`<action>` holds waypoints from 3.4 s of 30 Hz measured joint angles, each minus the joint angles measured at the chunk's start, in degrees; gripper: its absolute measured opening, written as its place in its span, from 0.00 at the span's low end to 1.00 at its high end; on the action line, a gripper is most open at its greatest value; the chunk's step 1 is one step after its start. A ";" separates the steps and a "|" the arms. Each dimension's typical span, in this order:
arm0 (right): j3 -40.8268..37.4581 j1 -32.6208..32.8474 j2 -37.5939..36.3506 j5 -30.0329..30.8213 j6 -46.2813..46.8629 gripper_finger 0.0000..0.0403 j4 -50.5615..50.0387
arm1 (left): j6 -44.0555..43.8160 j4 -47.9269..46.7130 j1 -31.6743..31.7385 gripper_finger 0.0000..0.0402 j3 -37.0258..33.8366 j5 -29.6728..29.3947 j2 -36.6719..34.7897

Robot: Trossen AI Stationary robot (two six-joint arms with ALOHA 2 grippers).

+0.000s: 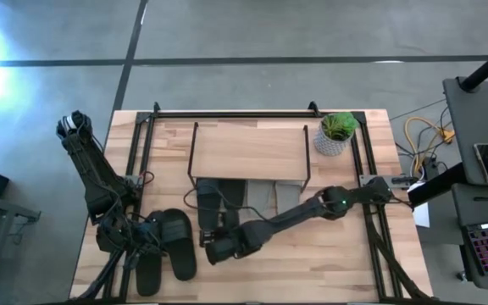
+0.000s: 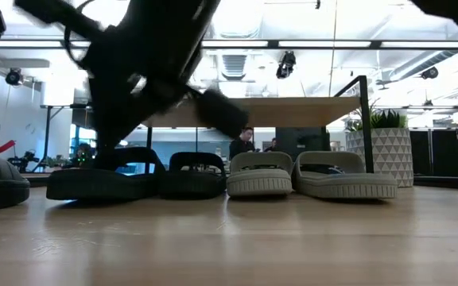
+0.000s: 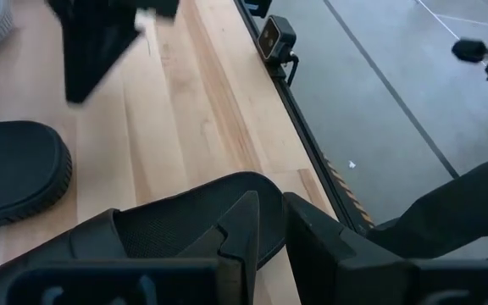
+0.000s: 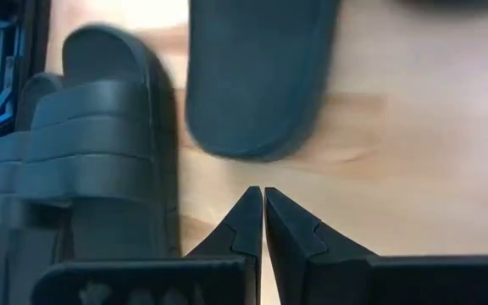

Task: Pick and place slides into the shelf
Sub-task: Adjust the black slides under the shelf

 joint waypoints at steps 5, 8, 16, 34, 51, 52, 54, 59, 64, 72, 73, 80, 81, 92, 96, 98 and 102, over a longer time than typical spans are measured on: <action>1.15 -1.15 3.03 -2.71 -3.53 0.02 10.48 | -0.17 0.17 0.00 0.10 0.00 -0.02 0.00; 2.61 -1.39 4.43 -2.04 -3.88 0.02 9.92 | -0.24 0.59 0.00 0.10 0.00 -0.02 0.00; 2.42 -3.33 4.86 -2.22 -4.84 0.02 3.52 | -1.40 0.44 0.02 0.10 0.00 0.00 0.00; 2.70 -8.26 4.86 4.90 -9.80 0.02 4.23 | -1.68 0.41 0.02 0.10 0.00 0.00 0.00; 3.10 -8.92 4.45 0.54 -17.73 0.02 8.51 | -1.66 0.41 0.01 0.10 0.00 0.02 0.00; 3.12 -8.43 4.25 -0.81 -19.03 0.02 8.97 | -1.66 0.37 0.01 0.10 0.00 0.02 0.00; 3.16 -6.84 3.40 -1.69 -18.94 0.02 8.46 | -1.66 0.38 0.02 0.10 0.02 0.02 0.00; 3.25 -1.59 1.63 1.68 -3.43 0.02 -6.90 | -1.66 0.40 0.01 0.10 0.02 0.02 -0.01; 3.15 2.03 1.60 2.25 10.24 0.02 -18.01 | -1.62 0.42 0.00 0.11 0.02 0.02 -0.02; 3.02 -1.07 1.61 3.55 6.10 0.02 -16.97 | -1.34 0.41 0.00 0.10 0.02 0.00 -0.01; 3.02 -1.78 1.62 3.54 4.71 0.02 -16.95 | -1.35 0.42 0.00 0.11 0.02 -0.01 -0.02; 2.92 -5.91 1.63 3.10 -3.69 0.02 -17.14 | -1.68 0.42 0.00 0.10 0.02 0.00 0.00; 2.92 -6.17 1.65 3.12 -4.33 0.02 -17.29 | -1.68 0.42 0.00 0.10 0.02 0.00 0.00; -0.57 -7.25 1.63 3.70 -4.01 0.02 -16.53 | -1.68 0.42 0.00 0.10 0.02 0.00 0.00; -0.90 -7.41 1.60 5.24 -4.70 0.02 -15.09 | -1.67 0.42 0.00 0.10 0.02 0.00 -0.01; -0.93 -7.63 1.60 5.51 -4.72 0.02 -15.25 | -1.67 0.40 0.01 0.10 0.02 0.00 -0.01; -1.04 -8.31 1.68 7.86 -4.85 0.02 -16.57 | -1.73 0.40 0.02 0.10 0.02 0.00 -0.02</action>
